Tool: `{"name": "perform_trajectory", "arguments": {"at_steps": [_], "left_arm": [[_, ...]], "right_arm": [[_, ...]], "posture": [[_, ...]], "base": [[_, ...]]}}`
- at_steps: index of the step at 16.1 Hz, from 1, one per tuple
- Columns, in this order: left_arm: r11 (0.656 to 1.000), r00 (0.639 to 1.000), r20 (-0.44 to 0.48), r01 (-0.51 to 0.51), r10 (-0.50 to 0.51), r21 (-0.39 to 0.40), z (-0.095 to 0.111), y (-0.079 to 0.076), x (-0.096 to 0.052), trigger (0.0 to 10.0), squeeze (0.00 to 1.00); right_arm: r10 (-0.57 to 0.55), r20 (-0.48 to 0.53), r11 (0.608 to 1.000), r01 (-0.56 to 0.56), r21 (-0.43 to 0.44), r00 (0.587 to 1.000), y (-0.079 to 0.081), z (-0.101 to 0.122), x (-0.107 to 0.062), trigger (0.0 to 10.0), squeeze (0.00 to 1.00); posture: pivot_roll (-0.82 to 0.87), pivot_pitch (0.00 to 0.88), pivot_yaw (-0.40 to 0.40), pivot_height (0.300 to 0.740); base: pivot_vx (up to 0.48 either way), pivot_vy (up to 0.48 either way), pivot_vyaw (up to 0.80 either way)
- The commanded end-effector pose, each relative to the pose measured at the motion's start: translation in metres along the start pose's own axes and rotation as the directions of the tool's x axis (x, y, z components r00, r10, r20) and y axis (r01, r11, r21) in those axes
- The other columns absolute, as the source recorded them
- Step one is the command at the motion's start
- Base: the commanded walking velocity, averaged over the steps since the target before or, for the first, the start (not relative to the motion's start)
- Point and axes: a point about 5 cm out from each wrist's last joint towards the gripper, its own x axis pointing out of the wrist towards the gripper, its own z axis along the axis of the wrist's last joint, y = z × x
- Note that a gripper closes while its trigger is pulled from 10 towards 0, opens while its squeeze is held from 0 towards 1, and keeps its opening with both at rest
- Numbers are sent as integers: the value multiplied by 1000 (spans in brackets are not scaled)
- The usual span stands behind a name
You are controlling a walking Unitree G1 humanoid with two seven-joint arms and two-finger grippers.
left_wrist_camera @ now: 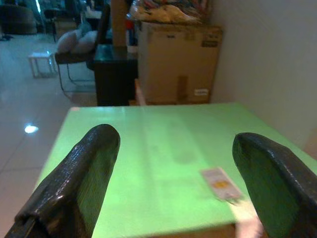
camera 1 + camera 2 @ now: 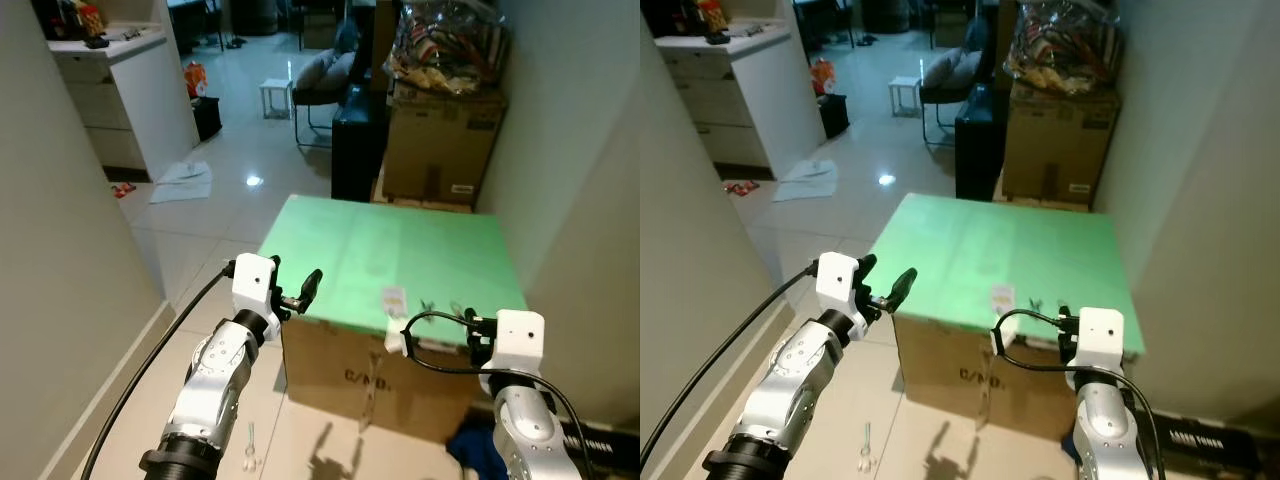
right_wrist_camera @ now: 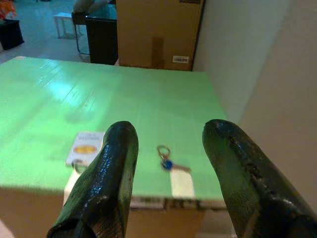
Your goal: Hang keys on a hook
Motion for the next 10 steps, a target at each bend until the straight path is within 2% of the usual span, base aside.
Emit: {"name": "perform_trajectory", "arguments": {"at_steps": [1, 3, 7, 8, 10], "left_arm": [[1000, 1000, 3, -2, 2, 11, 2, 4, -1, 10000, 0], [1000, 1000, 4, 11, -11, 7, 2, 1, -1, 10000, 0], [999, 999, -8, 38, -38, 19, 0, -2, -2, 10000, 0], [1000, 1000, -21, 13, -13, 18, -3, 2, -3, 10000, 0], [999, 997, -63, -29, 32, 45, -10, 6, -3, 10000, 0]], "right_arm": [[10, 7, 1000, -11, 16, 1000, 5, 2, 0, 10000, 0], [17, 28, 1000, -17, -5, 999, 5, 4, 2, 10000, 0], [12, 0, 1000, -12, -25, 1000, 3, 1, 4, 10000, 0], [25, -6, 999, -26, -24, 1000, 2, 0, 4, 10000, 0], [24, -4, 999, -25, -31, 1000, 2, -2, 2, 10000, 0]], "posture": [[-164, 0, 18, 732], [-169, 0, 22, 732], [-171, 0, 23, 732], [-172, 0, 22, 732], [-173, 0, 20, 732]], "base": [[480, 0, -769], [480, 0, -603], [480, 0, 0], [480, 0, 0], [0, 0, 0]]}}
